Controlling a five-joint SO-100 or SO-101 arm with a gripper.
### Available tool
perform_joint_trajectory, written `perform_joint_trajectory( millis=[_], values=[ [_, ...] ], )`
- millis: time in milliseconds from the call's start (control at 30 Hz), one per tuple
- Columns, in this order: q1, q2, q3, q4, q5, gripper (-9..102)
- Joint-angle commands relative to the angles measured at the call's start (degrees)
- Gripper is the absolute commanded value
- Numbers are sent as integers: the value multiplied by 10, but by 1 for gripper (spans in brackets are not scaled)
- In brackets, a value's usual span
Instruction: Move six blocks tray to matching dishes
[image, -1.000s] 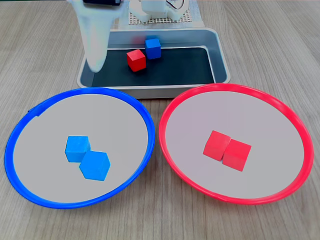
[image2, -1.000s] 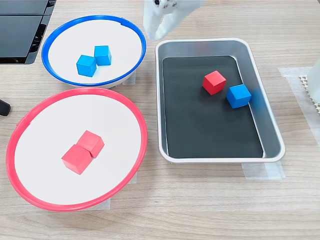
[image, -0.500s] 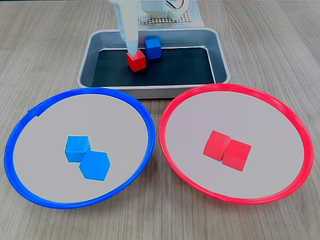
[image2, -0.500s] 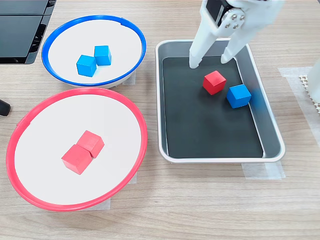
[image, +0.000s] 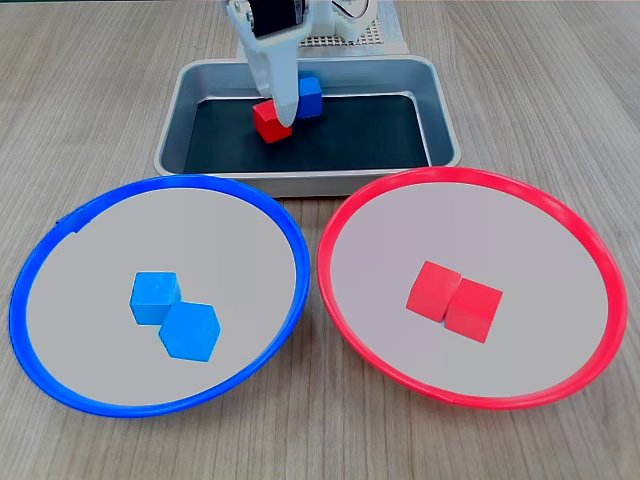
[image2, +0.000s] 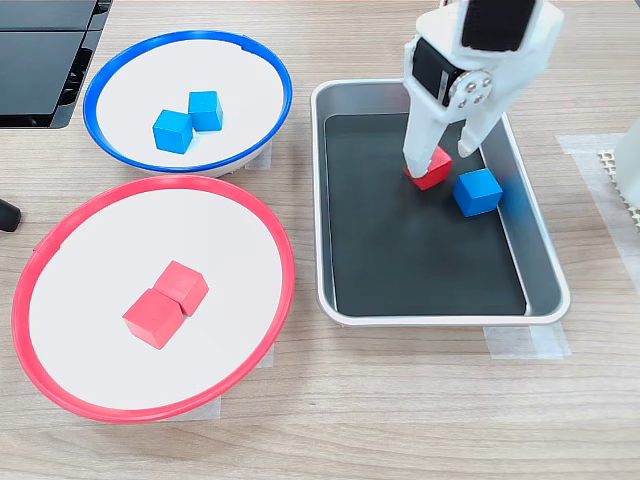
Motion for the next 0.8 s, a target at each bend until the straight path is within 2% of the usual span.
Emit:
perform_joint_trajectory(
  millis=[0, 200, 300, 333, 433, 500, 600, 667, 767],
  values=[
    [-1, -5, -18, -26, -9, 17],
    [7, -19, -18, -62, -34, 15],
    [8, -25, -15, -69, -57, 4],
    [7, -25, -11, -66, -70, 0],
    [-2, -25, -47, -4, -86, 0],
    [-24, -25, -111, 49, -52, 0],
    [-81, -47, -248, 85, 50, 0],
    [-118, -80, -348, 83, 118, 0],
    [-171, -135, -451, 28, 182, 0]
  ],
)
